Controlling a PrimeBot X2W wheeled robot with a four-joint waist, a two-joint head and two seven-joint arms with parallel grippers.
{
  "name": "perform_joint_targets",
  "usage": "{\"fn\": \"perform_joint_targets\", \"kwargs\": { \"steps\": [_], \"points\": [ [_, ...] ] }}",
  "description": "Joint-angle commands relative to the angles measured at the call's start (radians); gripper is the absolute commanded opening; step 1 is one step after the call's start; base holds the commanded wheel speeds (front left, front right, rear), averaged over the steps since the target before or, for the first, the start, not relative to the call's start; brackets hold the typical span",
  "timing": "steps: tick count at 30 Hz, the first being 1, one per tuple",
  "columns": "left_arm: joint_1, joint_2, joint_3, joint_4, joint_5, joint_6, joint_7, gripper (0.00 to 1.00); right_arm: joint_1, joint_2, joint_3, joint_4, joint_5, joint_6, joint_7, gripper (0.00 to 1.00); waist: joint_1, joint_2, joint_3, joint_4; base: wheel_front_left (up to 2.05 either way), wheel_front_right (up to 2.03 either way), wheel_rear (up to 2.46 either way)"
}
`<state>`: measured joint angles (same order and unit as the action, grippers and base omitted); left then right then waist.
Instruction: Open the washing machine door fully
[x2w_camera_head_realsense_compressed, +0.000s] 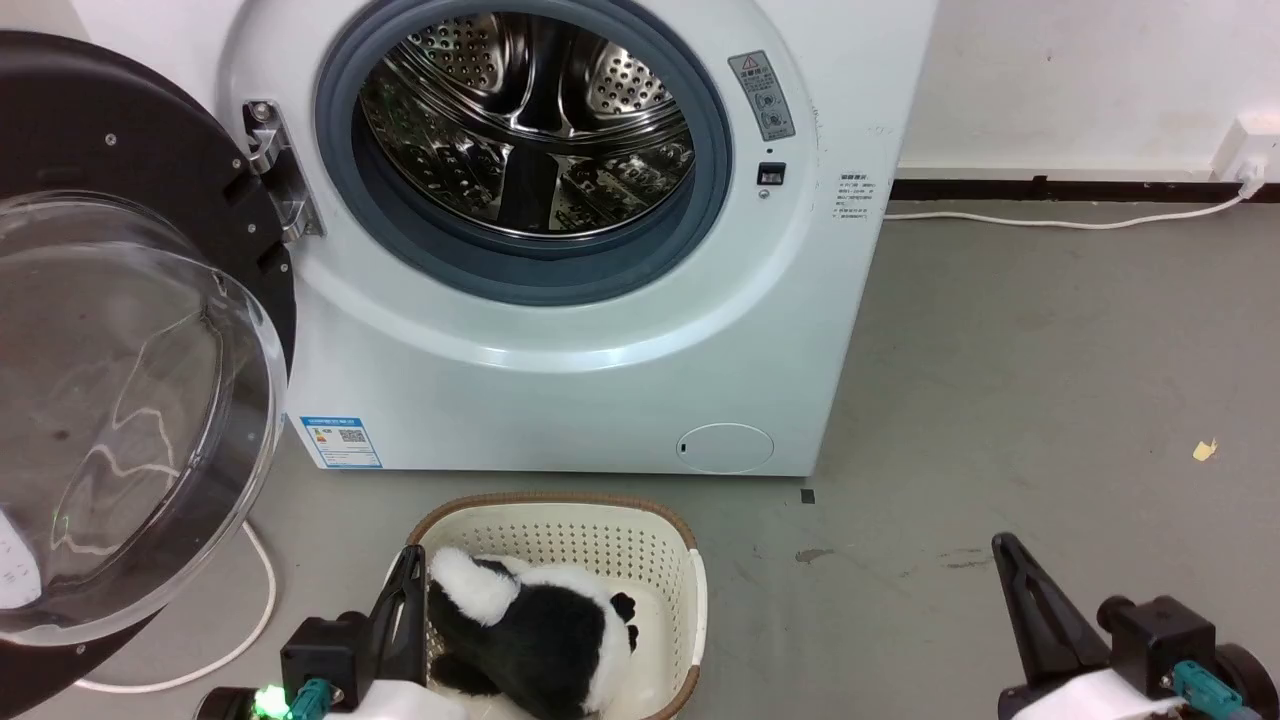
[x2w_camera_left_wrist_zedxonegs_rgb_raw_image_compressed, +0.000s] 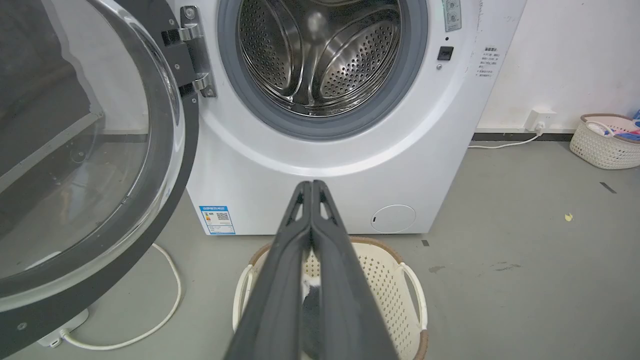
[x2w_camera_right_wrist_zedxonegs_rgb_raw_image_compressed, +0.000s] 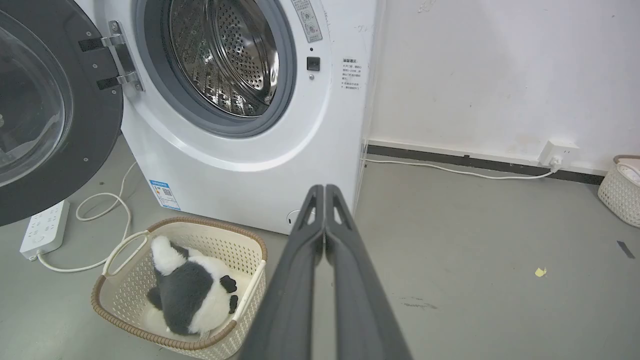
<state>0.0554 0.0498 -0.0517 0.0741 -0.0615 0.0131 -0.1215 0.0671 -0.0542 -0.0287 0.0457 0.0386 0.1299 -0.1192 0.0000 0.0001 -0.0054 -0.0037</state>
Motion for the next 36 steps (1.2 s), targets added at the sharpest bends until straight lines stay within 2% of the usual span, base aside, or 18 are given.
{"fn": "perform_joint_targets", "kwargs": {
  "steps": [1,36],
  "points": [
    [-0.02,0.001,0.005,-0.007,0.01,-0.005,0.009,0.0,-0.024,0.002,0.002,-0.01,-0.007,0.0,0.006,0.0,0.0,-0.0001,0.0,0.0,0.0,0.0,0.0],
    [-0.044,0.001,0.036,-0.052,0.044,-0.011,0.084,0.0,-0.053,0.003,0.02,-0.034,-0.028,0.001,0.082,0.0,0.0,-0.0001,0.004,0.003,0.0,0.0,0.0]
  ]
}}
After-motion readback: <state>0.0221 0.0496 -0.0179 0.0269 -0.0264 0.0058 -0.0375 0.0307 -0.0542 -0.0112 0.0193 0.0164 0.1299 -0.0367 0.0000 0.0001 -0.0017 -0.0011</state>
